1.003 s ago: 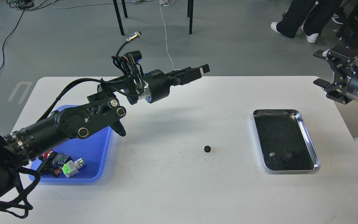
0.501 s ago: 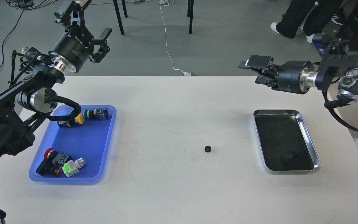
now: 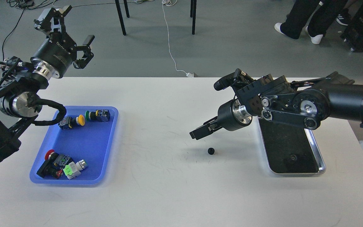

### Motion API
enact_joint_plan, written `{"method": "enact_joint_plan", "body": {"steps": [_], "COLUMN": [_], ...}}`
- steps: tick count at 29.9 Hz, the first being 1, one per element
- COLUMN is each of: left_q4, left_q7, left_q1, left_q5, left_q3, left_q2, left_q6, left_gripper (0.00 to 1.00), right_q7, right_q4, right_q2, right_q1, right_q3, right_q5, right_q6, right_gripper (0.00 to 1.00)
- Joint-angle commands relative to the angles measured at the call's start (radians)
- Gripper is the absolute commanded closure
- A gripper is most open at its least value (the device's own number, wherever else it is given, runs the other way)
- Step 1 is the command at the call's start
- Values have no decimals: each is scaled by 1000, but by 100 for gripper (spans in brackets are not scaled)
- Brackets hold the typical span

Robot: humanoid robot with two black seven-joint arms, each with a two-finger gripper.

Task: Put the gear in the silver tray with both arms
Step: 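Move the right gripper down over the black gear on the table, then close the right gripper on the black gear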

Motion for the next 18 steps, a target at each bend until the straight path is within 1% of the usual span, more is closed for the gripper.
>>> {"method": "enact_joint_plan", "body": {"steps": [1,5,14,16,18], "left_q4": [0,0,0,0,0], "left_q7": [-3,-5,-3,-5,-5], "left_q1": [2,2,2,2,3], "left_q5": [0,0,1,1,1], "left_q3": [0,0,3,3,3], "left_q2": [2,7,20,30,33], "left_q6": [1,1,-13,-14,-15], "left_gripper": [2,2,2,2,2], "right_q7": [9,9,9,8,5], "right_q4": [-6,-68,-90,-90,-90], "right_q2": [36,82,110,110,110], "right_q1": [-15,-64,-75,-80,-83], "right_q3": [-30,-56,-99,-113,-123], "right_q5": [-56,-81,-145,-147,-148], "right_q6": [2,-1,-1,-1,-3], "right_gripper": [3,3,8,12,22]}}
